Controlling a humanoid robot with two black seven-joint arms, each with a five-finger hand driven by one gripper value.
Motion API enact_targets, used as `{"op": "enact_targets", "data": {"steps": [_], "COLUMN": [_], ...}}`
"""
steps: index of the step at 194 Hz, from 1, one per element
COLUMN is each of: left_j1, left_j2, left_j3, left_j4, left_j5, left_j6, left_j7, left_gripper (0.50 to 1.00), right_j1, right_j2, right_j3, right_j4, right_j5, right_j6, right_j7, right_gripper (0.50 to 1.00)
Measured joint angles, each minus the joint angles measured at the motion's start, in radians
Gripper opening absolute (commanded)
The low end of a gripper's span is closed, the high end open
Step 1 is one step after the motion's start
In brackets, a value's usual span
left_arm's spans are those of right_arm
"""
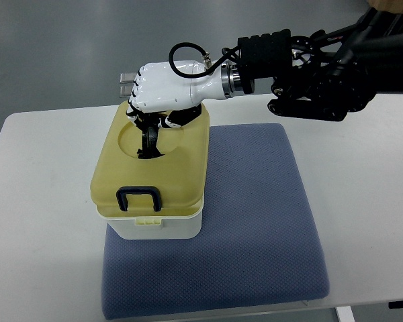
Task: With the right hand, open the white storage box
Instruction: 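Lower the right hand onto the black handle on the yellow lid, then lift the yellow lid off the box and carry it aside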
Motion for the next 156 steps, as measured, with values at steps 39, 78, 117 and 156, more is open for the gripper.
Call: {"op": "enact_targets", "data": {"steps": [39, 78, 117, 156], "left_j1": [0.0, 0.0, 0.0, 0.0], "left_j2": [0.0, 0.0, 0.0, 0.0], "left_j3": [0.0, 0.0, 0.002, 0.004], "left_j4": [0.0, 0.0, 0.0, -0.002], "left_j5": [0.0, 0.0, 0.0, 0.0], "left_j6": [0.002, 0.002, 0.001, -0.002], "left_j7": [0.0, 0.0, 0.0, 0.0], "left_gripper": [1.0, 1.0, 1.0, 1.0], "right_j1": [0.056, 0.053, -0.028, -0.203], "right_j2": [-0.096, -0.274, -0.477, -0.6], "right_j3": [0.019, 0.012, 0.004, 0.001], "right_j4": [0.023, 0.08, 0.101, 0.089], "right_j5": [0.004, -0.014, -0.051, -0.101], "right_j6": [0.0, 0.001, 0.001, -0.037], "right_j7": [0.0, 0.0, 0.0, 0.0], "right_gripper": [0.5, 0.5, 0.5, 0.5]}}
